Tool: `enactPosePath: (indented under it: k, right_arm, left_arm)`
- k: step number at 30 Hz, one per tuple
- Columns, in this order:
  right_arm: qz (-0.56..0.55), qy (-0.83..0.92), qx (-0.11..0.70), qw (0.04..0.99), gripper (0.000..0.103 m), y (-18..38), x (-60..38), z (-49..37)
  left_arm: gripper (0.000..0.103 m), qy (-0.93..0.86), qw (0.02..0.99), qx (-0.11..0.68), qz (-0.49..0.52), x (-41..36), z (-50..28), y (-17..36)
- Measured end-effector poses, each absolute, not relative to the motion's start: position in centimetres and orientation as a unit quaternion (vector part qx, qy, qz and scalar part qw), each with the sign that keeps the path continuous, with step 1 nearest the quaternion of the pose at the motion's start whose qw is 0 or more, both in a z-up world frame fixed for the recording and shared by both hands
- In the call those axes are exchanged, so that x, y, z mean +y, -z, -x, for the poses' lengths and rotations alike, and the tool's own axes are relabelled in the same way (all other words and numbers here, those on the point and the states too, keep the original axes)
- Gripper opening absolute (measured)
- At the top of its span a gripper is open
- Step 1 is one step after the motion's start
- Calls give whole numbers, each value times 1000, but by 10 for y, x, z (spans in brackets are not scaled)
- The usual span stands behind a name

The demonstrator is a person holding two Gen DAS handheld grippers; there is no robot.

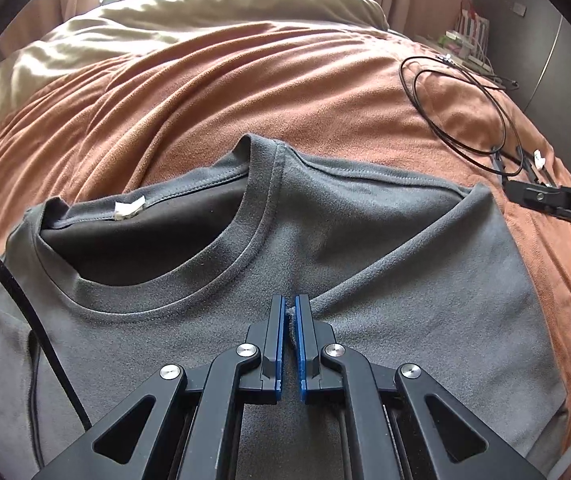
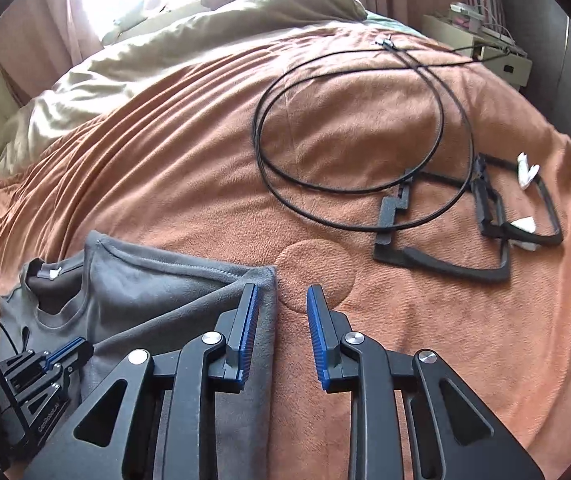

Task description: Fold small clothes

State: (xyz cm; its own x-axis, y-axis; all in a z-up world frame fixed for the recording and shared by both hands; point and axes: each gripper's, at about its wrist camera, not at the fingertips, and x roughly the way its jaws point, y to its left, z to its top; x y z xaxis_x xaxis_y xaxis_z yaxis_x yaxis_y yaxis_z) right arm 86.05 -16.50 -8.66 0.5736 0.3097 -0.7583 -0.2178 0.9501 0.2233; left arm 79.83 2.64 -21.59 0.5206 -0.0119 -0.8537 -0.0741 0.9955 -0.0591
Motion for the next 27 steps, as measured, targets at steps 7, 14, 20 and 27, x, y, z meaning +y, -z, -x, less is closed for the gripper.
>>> enactPosePath:
  k: [7,14,20,27]
  right_arm:
    - [-65,-140,447,881,22,111,-158,-888]
    - [-70,-133,451,880,22,94,-159,-870]
    - [-28,-173,461,870,22,85,-160,-836]
    - [3,-172,485,857,22,98,-173,-805]
  left_arm:
    - [6,-8,868,493,51,32,-798,220]
    - [9,-12,873,485,53,32,-791,213]
    - [11,-2,877,474,75,34,-772,188]
    - [26,27,864,492,100,20,-761,194]
